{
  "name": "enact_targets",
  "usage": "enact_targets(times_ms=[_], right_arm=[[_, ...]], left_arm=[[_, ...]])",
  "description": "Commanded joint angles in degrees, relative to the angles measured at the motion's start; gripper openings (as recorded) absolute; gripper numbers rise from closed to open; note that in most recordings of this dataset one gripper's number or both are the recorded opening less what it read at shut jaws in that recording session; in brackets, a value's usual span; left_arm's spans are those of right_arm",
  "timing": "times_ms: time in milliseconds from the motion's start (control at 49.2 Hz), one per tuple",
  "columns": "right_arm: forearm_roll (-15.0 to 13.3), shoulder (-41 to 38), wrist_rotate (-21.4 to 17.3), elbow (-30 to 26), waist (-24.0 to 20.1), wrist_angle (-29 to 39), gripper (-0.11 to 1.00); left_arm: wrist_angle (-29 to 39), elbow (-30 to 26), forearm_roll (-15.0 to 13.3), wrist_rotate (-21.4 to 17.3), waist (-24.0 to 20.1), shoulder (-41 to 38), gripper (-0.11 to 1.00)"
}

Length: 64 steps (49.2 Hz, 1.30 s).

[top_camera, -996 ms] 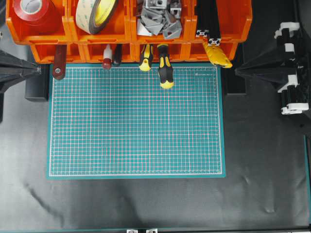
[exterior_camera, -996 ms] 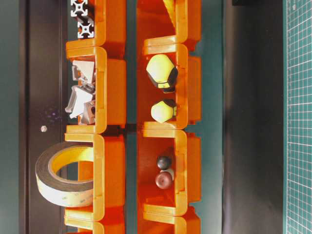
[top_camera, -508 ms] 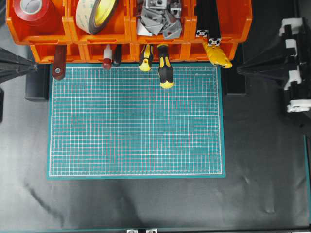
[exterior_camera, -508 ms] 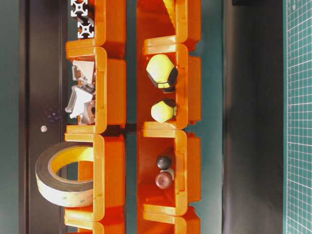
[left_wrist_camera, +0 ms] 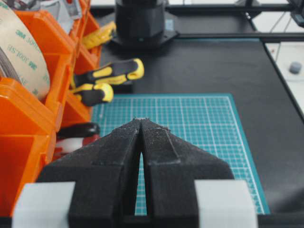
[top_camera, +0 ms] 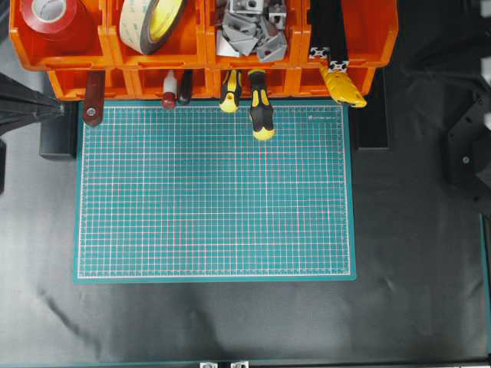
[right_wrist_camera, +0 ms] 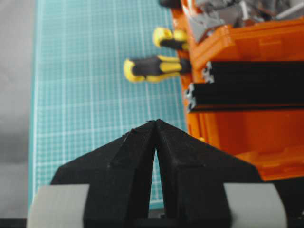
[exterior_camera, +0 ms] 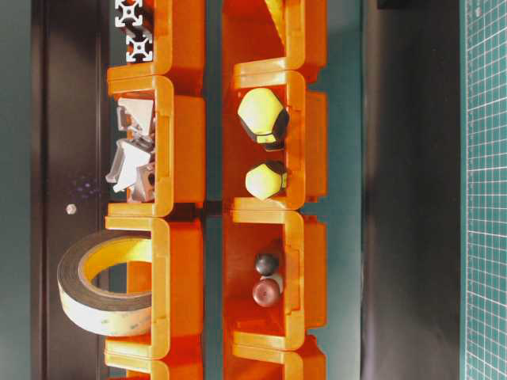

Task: Pick corner brachets from container rack with right arm.
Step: 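Reach the right gripper into the bracket bin of the orange rack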

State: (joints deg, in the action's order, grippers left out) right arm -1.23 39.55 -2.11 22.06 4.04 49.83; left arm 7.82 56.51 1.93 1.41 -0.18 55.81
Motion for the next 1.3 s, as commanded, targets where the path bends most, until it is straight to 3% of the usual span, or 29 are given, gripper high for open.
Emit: enact_targets(times_ms=[0,284,569,671,833,914,1280], right_arm=[[-0.7,-6.1,0.2,-8.8,0.8,5.7,0.0],[-6.5,-19.6,2.7,-22.3,1.4,12.9,0.0],[-9.0,-28.7,7.4,-29.7,2.3,14.3,0.03],[-9.1,-30.7,7.8,-30.8,2.9,14.2,0.19],[-9.3,-33.3,8.0,-31.0,4.1,13.8,0.67],[-10.1,-34.6,8.3,-30.9,4.2,12.8,0.82],[-11.2,-37.9,7.4,-31.6,6.8,10.8,0.84]], left_arm=[[-0.2,-1.9,0.3,0.2,0.1,-0.3,0.0],[-0.3,-2.0,0.3,0.0,-0.1,-0.1,0.0],[-0.2,-2.0,0.3,0.0,-0.3,0.0,0.0],[-0.2,-2.0,0.3,0.0,-0.3,0.3,0.0],[-0.2,-2.1,0.3,0.0,-0.3,0.4,0.0],[-0.2,-2.1,0.3,0.0,-0.3,0.4,0.0],[-0.2,-2.1,0.3,0.0,-0.3,0.7,0.0]])
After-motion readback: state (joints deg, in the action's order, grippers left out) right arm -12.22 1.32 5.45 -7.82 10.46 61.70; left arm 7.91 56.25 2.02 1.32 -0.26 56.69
